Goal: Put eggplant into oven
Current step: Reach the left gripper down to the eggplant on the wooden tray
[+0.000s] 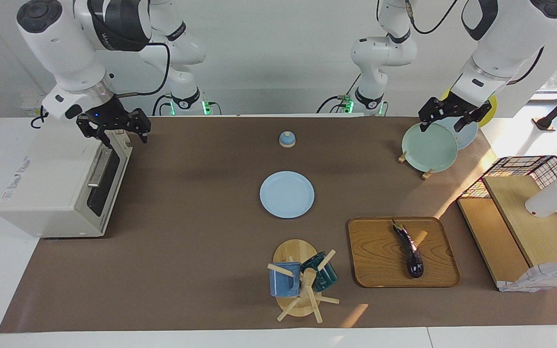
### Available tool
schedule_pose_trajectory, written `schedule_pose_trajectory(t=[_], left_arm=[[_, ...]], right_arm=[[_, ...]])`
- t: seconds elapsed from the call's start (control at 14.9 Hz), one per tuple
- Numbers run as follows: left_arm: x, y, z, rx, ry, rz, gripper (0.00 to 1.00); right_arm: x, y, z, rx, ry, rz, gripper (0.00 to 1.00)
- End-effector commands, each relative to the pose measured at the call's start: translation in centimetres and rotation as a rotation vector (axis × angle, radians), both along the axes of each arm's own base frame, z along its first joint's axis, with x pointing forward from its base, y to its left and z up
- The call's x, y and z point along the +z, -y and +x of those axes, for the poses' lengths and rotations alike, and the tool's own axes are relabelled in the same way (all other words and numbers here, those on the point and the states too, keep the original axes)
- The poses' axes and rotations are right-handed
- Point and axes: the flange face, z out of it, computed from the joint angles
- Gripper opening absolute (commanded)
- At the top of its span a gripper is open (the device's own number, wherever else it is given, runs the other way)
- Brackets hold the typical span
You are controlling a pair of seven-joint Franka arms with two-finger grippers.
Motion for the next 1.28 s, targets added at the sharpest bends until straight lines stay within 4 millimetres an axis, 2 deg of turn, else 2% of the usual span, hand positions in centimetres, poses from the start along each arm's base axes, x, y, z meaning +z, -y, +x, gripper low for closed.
schedule_pose_trajectory(t=[0.0,0.6,0.87,0.94,1.14,1.21], left_arm=[[0.5,0.3,-0.2,0.004,0.011,0.022,1.00],[0.6,0.3,-0.2,0.009,0.030,0.018,1.00],[0.5,0.5,0.7,0.041,0.084,0.006,1.00],[0.2,0.4,1.0,0.045,0.082,0.005,1.00],[-2.5,0.5,3.4,0.047,0.094,0.002,1.00],[-4.2,0.5,4.8,0.046,0.094,0.002,1.00]], right_arm=[[0.1,0.2,-0.4,-0.014,-0.007,0.026,1.00],[0.1,0.2,-0.4,-0.015,-0.007,0.026,1.00],[0.2,0.2,-0.4,-0.015,-0.006,0.026,1.00],[0.1,0.2,-0.4,-0.015,-0.007,0.026,1.00],[0.2,0.0,-0.4,-0.012,-0.003,0.026,1.00],[0.1,0.0,-0.4,-0.012,-0.007,0.026,1.00]])
